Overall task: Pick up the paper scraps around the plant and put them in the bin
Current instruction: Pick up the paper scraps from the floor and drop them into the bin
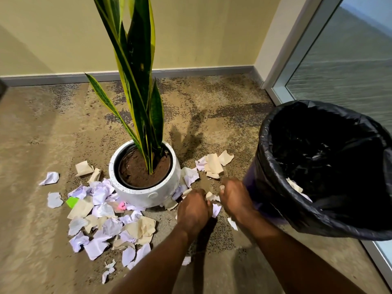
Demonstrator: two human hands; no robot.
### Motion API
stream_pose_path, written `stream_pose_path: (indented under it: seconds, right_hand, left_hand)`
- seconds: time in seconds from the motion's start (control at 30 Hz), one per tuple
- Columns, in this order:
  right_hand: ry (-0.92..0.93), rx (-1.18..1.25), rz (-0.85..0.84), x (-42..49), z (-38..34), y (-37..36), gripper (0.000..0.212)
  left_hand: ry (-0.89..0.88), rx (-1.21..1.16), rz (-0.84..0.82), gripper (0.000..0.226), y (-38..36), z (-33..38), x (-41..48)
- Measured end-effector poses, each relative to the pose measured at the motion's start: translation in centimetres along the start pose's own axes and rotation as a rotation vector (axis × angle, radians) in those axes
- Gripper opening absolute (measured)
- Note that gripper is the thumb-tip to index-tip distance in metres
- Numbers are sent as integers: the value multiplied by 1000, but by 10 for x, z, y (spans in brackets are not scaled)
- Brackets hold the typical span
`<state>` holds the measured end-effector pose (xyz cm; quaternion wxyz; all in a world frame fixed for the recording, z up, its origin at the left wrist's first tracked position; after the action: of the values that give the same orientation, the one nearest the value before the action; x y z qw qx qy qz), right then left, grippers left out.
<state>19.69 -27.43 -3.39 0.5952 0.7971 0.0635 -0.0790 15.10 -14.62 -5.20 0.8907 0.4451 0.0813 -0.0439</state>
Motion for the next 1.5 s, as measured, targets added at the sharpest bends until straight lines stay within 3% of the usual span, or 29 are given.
stream_pose_path:
  seconds: [0.17, 0.3, 0.47, 0.7, 0.83, 1.0, 1.27, 1.5]
  right_hand:
    - [-20, 80, 33, 2, -12, 8, 13]
    - [-5, 58, 9, 3, -10, 6, 27]
    - [15, 64, -60, 8, -1, -2, 29]
    - [113, -153, -140, 8, 7, -19, 30]
    - [116, -191, -169, 3, 15, -35, 45]
    - [78, -197, -178, -2, 20, -45, 29]
    - [-65, -163, -198, 1, 18, -26, 17]
    - [-106, -224, -259, -20, 22, -22, 21]
  left_hand:
    - [-71, 53, -126, 25, -21, 3, 0]
    - [-129, 95, -227, 26, -42, 8, -7]
    - [-238, 270, -214, 33, -49, 6, -9]
    - [-323, 400, -215, 35, -51, 5, -9]
    - [-219, 264, -163, 24, -42, 4, -9]
    - [-34, 13, -147, 40, -28, -3, -9]
    - [54, -15, -124, 14, 0, -8, -5]
    - [79, -57, -82, 18, 15, 2, -7]
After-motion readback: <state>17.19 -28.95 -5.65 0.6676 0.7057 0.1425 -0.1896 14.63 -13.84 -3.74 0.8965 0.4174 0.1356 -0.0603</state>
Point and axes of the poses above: each hand's wrist, its own x-axis towards the middle knuckle, its own y-axis out of the back of the hand, z = x × y, the point moved 4 cm from there along x, towards the middle knuckle, and after that the axes turned 6 degrees about -y, right-handed, at the moved point
